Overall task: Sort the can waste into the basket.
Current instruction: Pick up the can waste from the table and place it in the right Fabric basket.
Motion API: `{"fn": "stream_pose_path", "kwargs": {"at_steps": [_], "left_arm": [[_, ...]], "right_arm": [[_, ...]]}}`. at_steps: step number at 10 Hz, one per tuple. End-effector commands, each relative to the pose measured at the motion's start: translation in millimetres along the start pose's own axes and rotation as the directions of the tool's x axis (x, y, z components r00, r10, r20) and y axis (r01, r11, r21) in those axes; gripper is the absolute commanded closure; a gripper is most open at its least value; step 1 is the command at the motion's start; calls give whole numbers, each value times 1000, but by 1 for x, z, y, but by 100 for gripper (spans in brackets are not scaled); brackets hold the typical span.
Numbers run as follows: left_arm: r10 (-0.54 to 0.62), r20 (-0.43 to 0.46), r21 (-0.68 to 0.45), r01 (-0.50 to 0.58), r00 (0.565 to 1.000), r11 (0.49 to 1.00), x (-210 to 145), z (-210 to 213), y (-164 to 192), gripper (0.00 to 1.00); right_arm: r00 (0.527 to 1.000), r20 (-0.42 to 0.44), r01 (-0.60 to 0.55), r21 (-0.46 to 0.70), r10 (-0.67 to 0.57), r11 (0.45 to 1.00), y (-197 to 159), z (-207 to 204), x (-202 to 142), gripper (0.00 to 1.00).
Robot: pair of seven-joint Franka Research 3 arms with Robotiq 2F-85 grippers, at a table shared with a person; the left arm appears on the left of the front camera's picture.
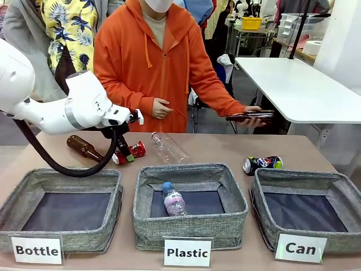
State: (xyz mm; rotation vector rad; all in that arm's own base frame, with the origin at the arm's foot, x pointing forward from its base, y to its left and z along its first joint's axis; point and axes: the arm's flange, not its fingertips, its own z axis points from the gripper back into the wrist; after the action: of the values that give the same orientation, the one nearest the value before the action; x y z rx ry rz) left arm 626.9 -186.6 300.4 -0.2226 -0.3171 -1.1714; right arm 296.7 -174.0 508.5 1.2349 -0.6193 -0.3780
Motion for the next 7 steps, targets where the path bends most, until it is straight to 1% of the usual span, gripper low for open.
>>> {"fn": "stream_pose_path", "kwargs": {"at_steps": [1,2,3,4,6,7], "left_arm": [[-5,-6,-23,5,1000,1000,-3,12,-1,100],[-15,8,-28,16,1000,999,-6,25,-5,100],[-30,26,-53,31,999,998,-10,43,-9,98],[-44,64,-69,49,997,996,-18,70,-15,100],[-91,169,-61,102,981,993,-40,150,-34,100],[-123,222,-70,142,967,987,-58,197,-47,100]], "right_arm": [[1000,14,-26,24,26,999,1,-1,3,0],[1000,14,-26,24,26,999,1,-1,3,0],[1000,14,-26,24,26,999,1,-1,3,0],[1000,14,-26,24,26,999,1,-1,3,0],[1000,14,-26,24,26,999,1,-1,3,0],[1000,14,-26,24,26,999,1,-1,3,0]]}}
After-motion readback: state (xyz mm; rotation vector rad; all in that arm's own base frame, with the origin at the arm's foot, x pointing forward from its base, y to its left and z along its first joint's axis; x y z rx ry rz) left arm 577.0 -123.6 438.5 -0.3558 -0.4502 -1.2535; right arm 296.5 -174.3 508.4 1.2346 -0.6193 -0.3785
